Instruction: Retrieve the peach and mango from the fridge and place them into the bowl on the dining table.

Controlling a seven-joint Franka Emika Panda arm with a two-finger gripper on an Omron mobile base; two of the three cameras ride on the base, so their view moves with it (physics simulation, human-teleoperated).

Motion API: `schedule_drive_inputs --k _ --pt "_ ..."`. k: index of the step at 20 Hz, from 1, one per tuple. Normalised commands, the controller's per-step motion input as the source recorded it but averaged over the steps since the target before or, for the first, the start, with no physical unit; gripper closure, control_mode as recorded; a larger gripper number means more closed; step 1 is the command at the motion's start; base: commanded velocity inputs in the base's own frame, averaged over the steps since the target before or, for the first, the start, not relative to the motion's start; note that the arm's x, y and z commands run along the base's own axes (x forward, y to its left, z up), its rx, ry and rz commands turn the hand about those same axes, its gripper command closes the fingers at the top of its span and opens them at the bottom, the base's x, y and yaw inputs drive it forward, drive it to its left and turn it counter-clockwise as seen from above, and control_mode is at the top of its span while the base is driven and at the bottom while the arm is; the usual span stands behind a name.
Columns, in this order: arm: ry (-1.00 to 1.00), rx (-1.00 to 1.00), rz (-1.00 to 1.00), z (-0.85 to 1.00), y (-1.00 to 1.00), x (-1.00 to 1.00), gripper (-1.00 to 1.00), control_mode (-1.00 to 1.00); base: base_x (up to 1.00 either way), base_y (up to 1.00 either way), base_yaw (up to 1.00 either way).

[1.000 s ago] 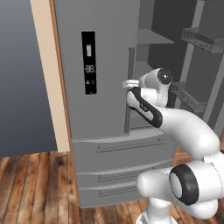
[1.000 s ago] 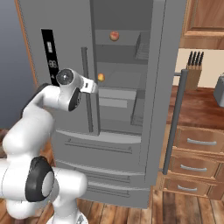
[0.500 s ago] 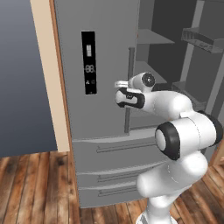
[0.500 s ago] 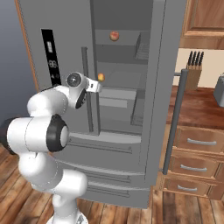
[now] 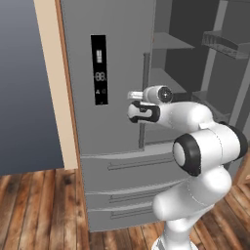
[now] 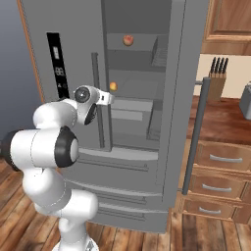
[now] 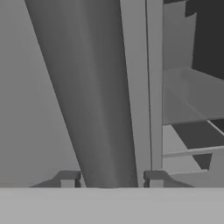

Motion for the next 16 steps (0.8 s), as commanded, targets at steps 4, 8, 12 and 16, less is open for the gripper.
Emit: schedule_drive_inputs --k 4,8,12,16 --pt "0.38 -0.02 0.0 0.63 0.27 -0.34 1.0 -1.0 0.0 0.0 0.0" --pt "0.42 -0.04 0.0 0.92 0.6 -0.76 1.0 -1.0 0.0 0.0 0.0" --pt "0.25 0.0 0.0 0.74 0.81 -0.93 1.0 -1.0 0.0 0.0 0.0" --pt "0.04 -0.03 0.0 0.35 0.92 -0.96 1.0 -1.0 0.0 0.0 0.0"
